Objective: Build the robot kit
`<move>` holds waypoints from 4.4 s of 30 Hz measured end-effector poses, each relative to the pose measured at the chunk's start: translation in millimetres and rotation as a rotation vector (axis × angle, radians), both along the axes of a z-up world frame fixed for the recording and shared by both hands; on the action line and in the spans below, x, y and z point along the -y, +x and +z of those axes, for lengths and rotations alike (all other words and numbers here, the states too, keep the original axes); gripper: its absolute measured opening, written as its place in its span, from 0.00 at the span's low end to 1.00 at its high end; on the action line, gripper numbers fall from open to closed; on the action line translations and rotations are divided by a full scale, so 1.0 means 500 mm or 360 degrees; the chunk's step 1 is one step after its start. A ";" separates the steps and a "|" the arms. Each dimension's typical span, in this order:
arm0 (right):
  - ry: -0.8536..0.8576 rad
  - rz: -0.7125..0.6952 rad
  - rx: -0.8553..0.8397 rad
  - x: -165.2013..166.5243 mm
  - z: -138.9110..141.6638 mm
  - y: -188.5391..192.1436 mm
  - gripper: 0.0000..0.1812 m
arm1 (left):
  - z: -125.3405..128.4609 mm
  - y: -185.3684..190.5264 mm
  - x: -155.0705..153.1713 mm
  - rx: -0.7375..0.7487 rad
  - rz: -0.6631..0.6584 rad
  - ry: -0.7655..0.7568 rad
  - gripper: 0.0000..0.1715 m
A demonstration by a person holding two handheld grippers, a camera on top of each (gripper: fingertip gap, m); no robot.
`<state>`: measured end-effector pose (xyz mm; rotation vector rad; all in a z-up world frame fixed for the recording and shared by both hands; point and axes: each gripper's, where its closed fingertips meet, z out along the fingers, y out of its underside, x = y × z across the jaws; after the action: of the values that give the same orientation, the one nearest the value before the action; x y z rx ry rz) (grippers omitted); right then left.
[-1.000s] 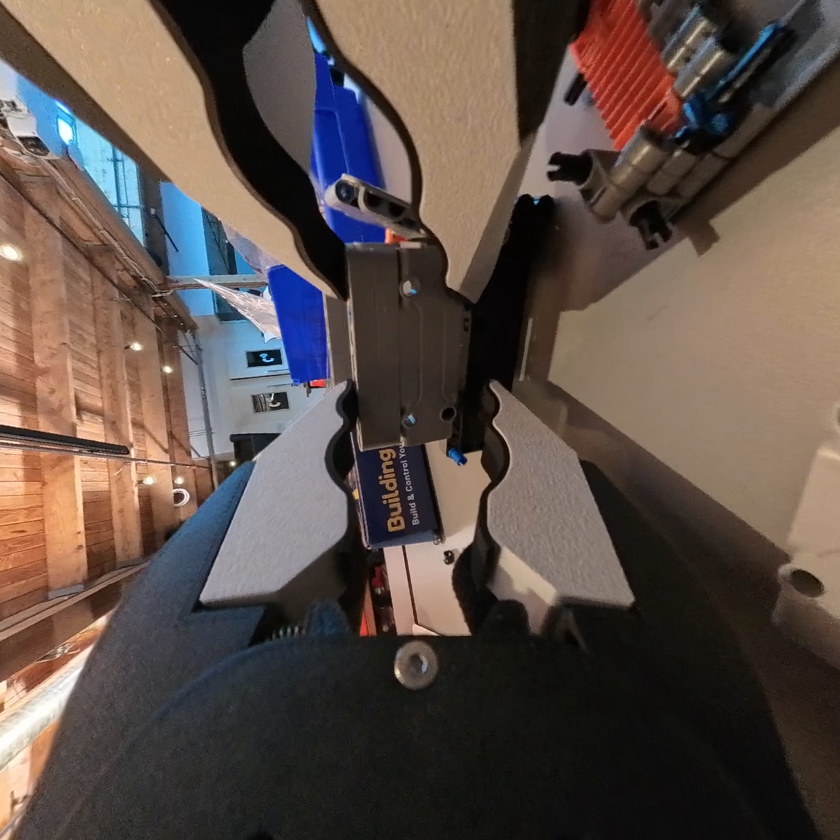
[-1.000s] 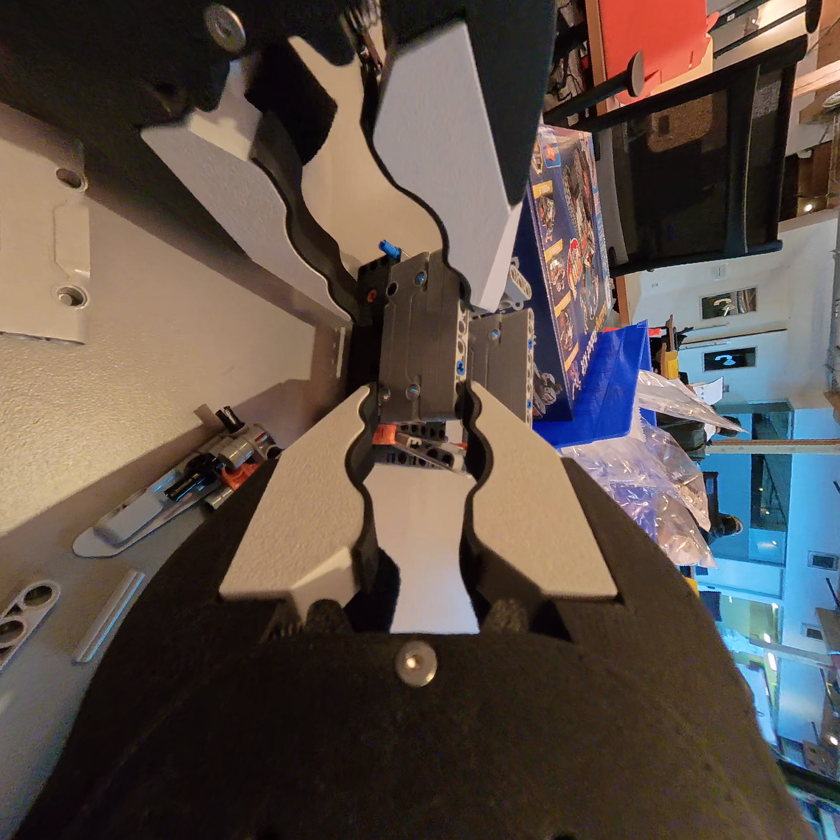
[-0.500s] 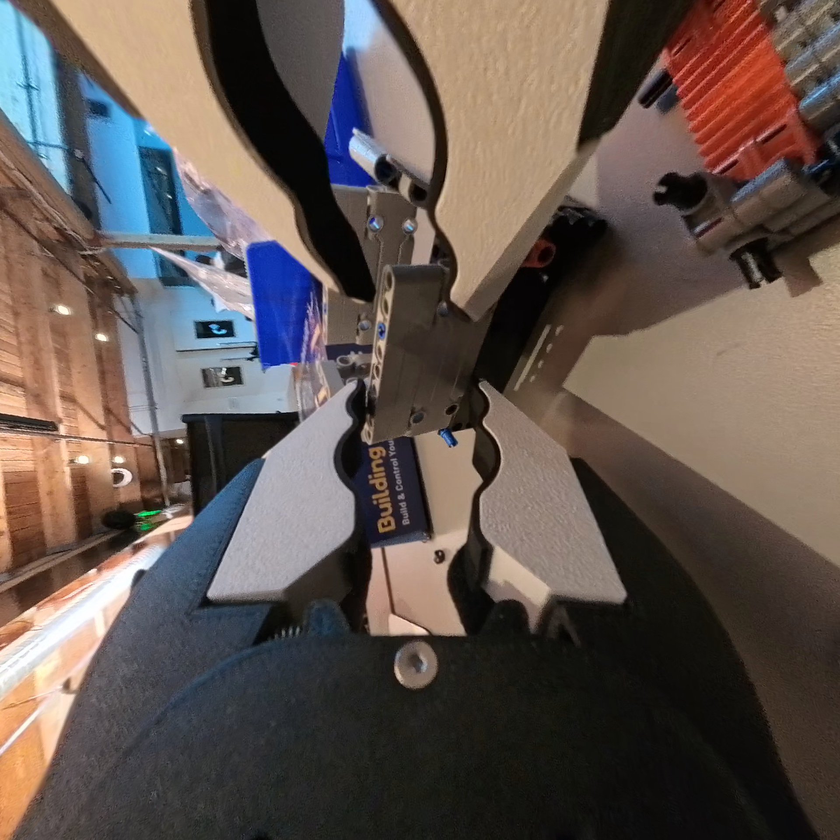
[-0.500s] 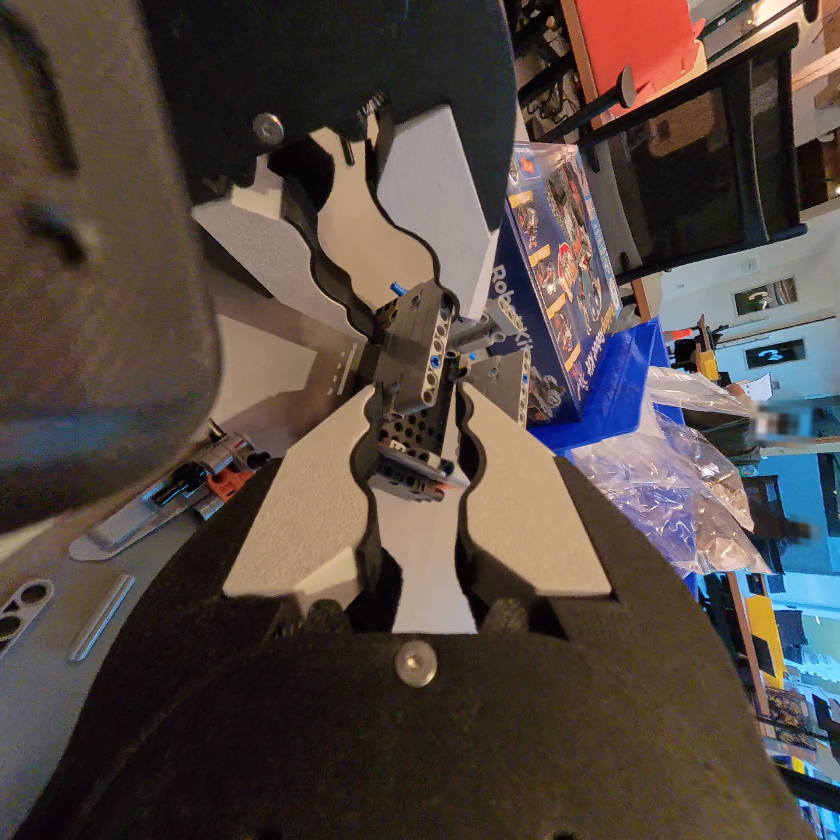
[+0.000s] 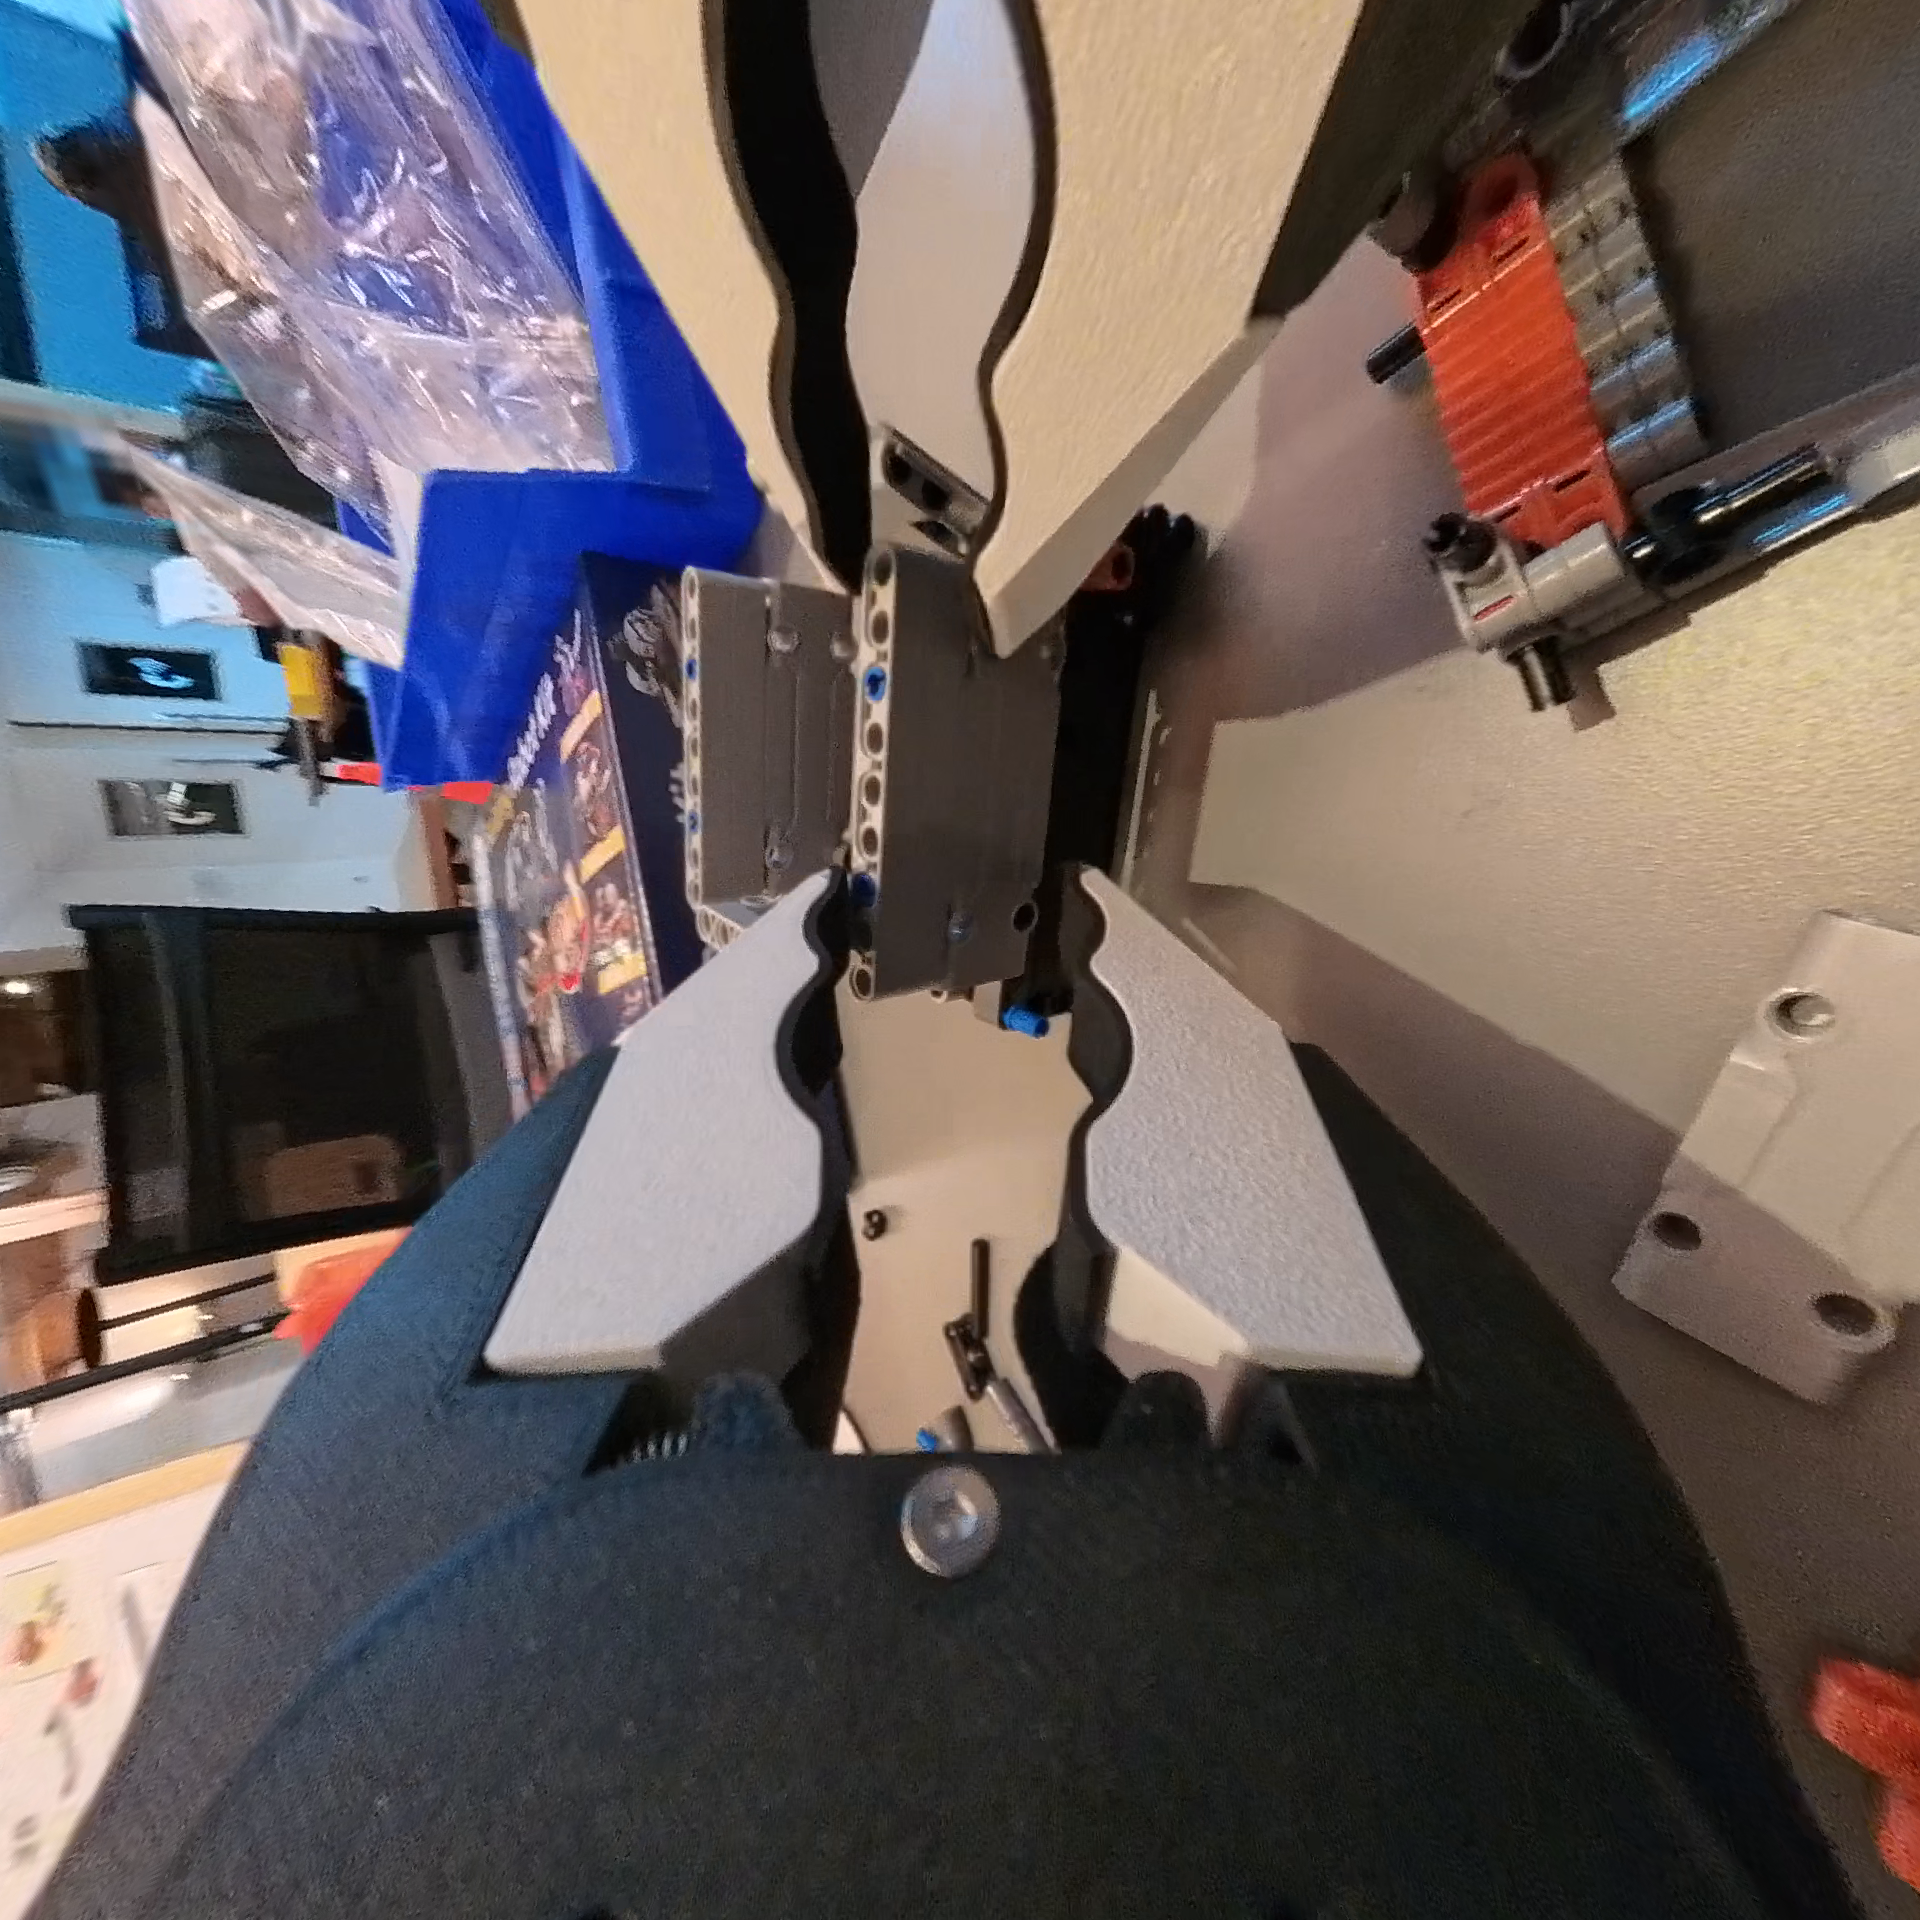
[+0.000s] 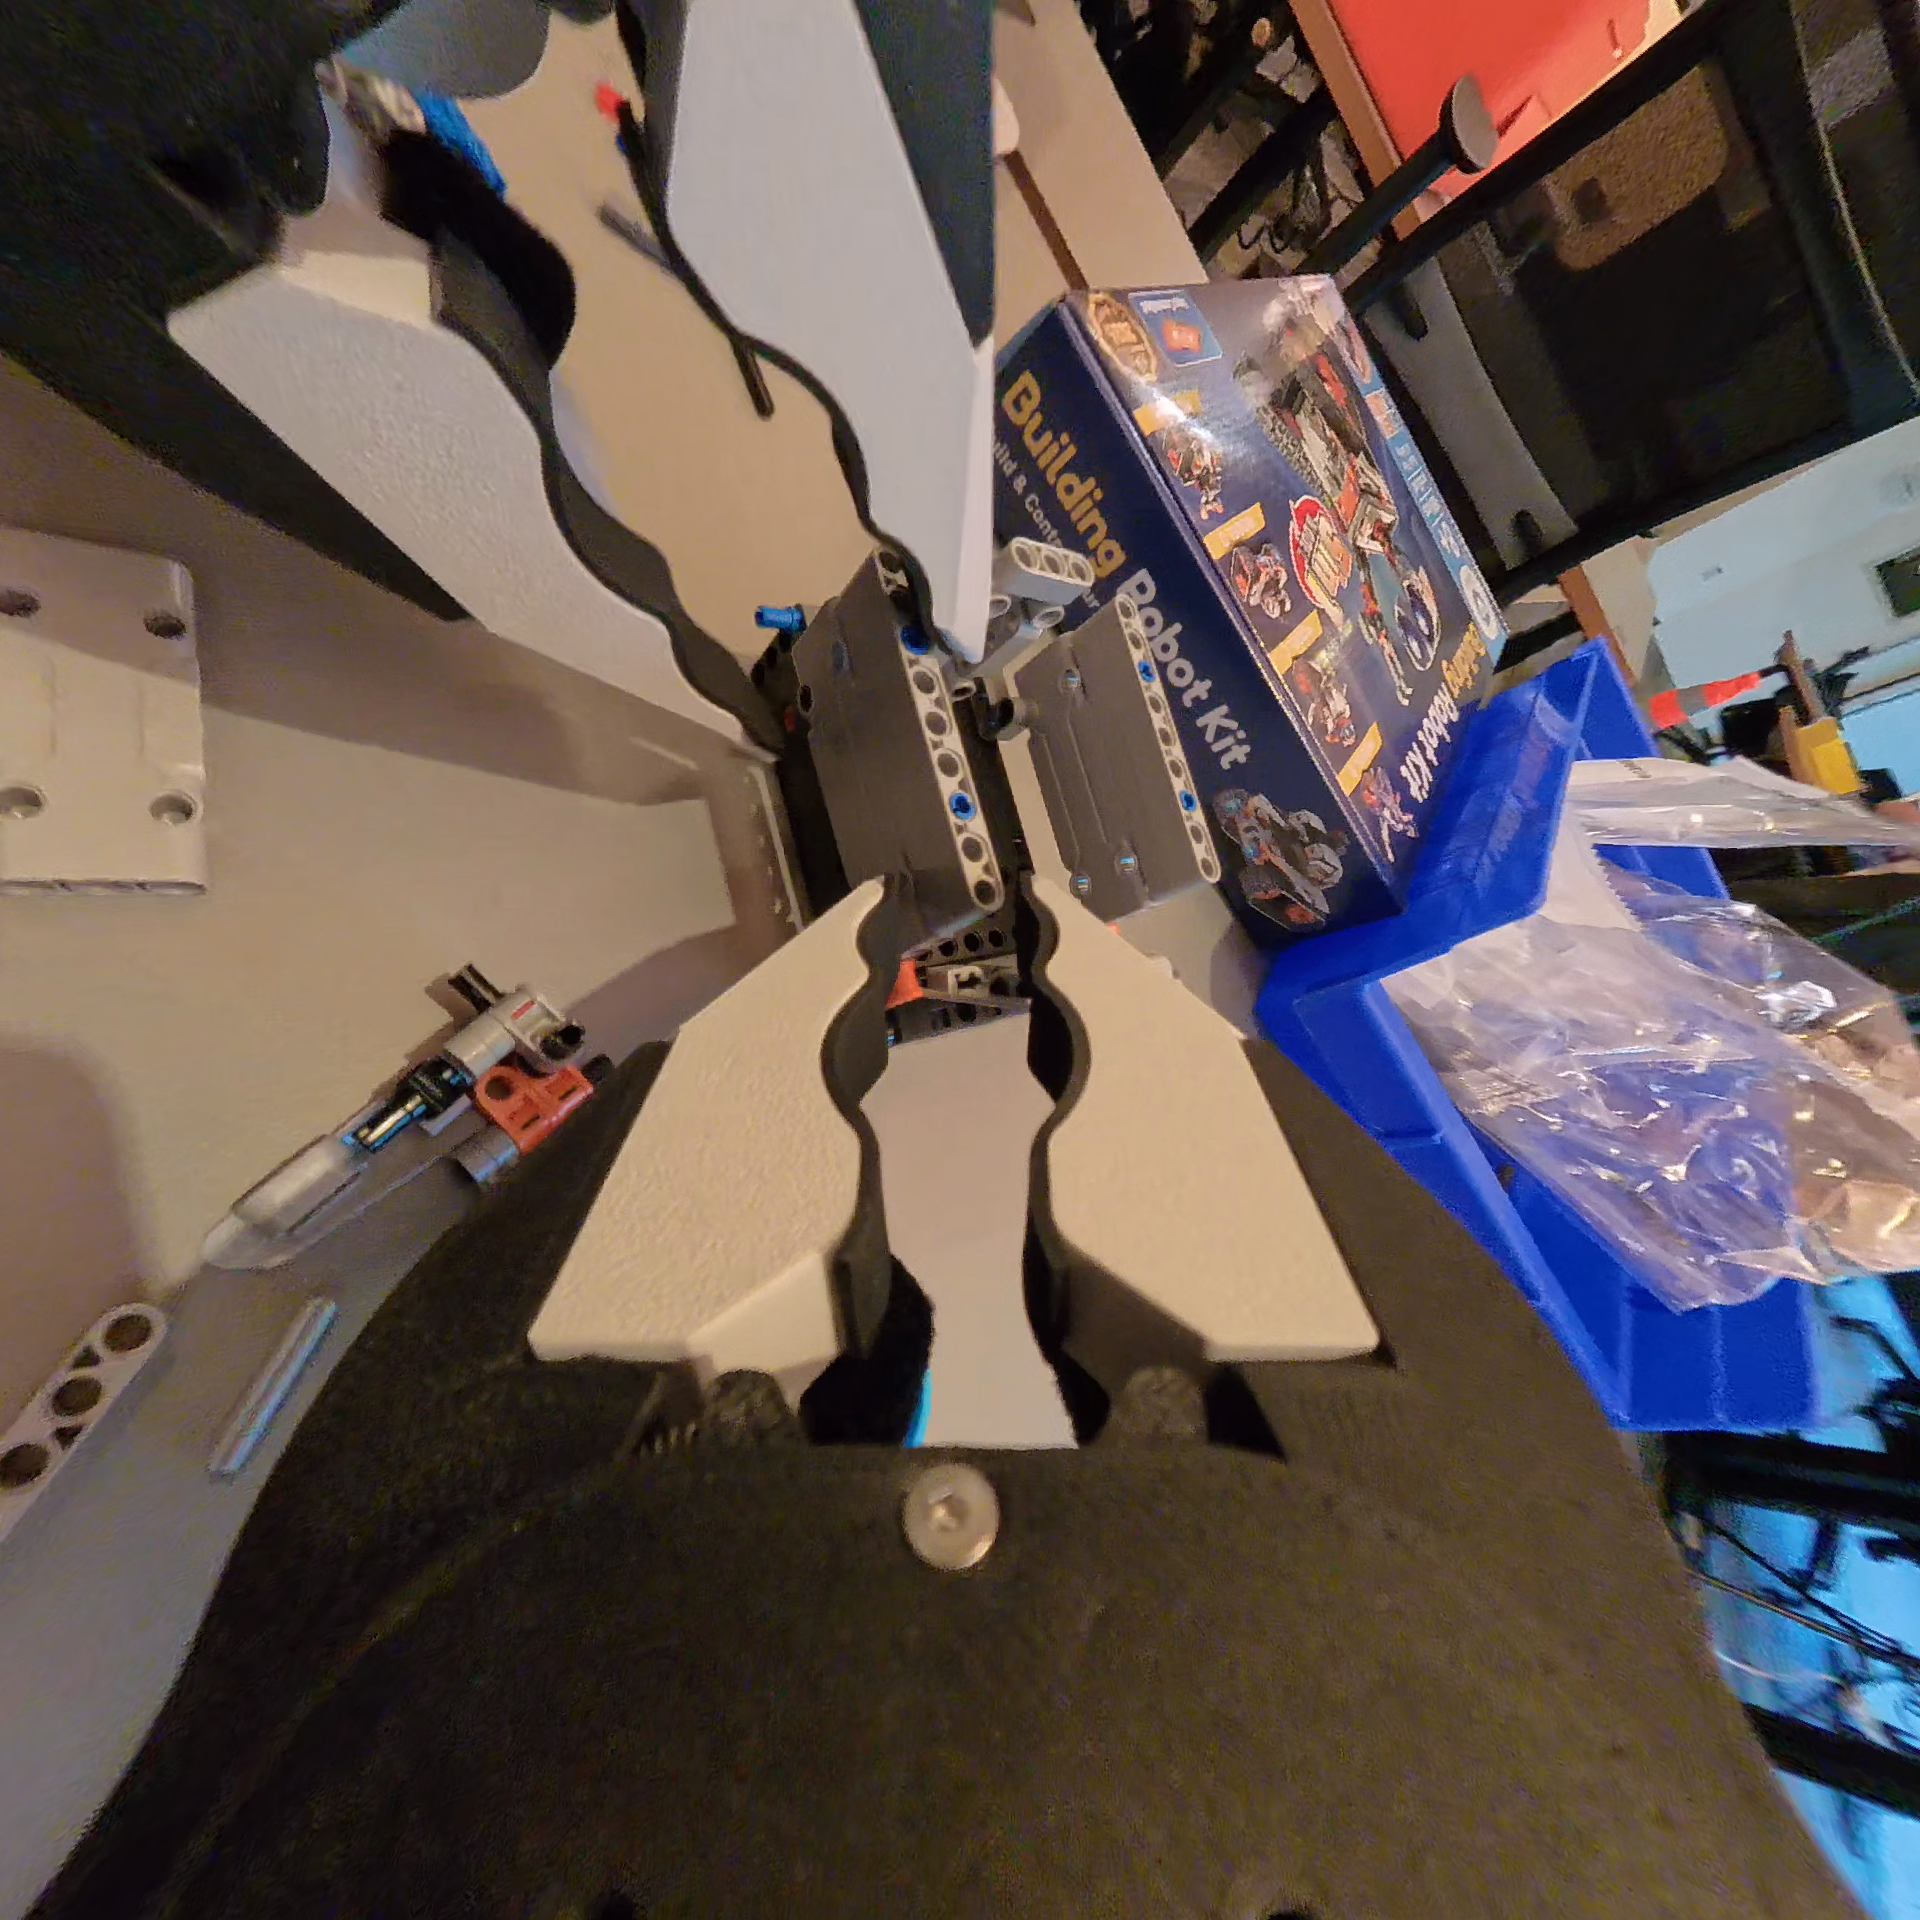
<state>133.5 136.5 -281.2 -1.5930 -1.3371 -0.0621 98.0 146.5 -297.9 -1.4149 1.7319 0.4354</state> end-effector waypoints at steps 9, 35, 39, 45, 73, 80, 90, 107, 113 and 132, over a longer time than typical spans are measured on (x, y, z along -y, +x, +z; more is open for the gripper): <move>-0.0258 0.0019 -0.0173 -0.001 -0.002 -0.006 0.07 | 0.000 0.004 0.009 0.0149 0.0028 -0.0294 0.25; -0.0377 -0.0137 -0.0387 -0.003 0.045 0.023 0.14 | 0.042 -0.206 0.099 0.0374 0.0346 -0.0672 0.26; -0.0337 -0.0139 -0.0425 0.002 0.058 0.025 0.13 | 0.042 -0.257 0.125 0.0538 0.0428 -0.0759 0.29; -0.0247 -0.0174 -0.0308 0.000 0.045 0.030 0.11 | 0.016 -0.314 0.145 0.0665 0.0555 -0.0820 0.35; -0.0291 -0.0098 -0.0435 0.004 0.050 0.032 0.11 | 0.096 -0.605 0.259 0.0695 0.0947 -0.0925 0.29; -0.0317 0.0129 -0.0404 0.052 0.055 -0.006 0.17 | 0.046 -0.549 0.348 0.0501 0.0792 -0.1100 0.33; -0.0760 0.0424 -0.0183 0.204 -0.028 -0.025 0.36 | -0.007 -0.514 0.414 0.0461 0.0695 -0.1220 0.40; -0.1025 0.0467 -0.0019 0.354 -0.083 -0.044 0.27 | -0.088 -0.508 0.433 0.0483 0.0738 -0.1261 0.50; -0.0972 0.0454 0.0008 0.340 -0.095 -0.089 0.29 | -0.088 -0.481 0.424 0.0571 0.0677 -0.1236 0.51; -0.0970 0.0619 0.0090 0.327 -0.113 -0.265 0.33 | -0.085 -0.399 0.357 0.0623 0.0571 -0.1178 0.51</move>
<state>0.9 -26.9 -337.6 -1.7882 -1.7975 0.5918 -101.7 -32.1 -340.4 -2.1741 1.3588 -0.3361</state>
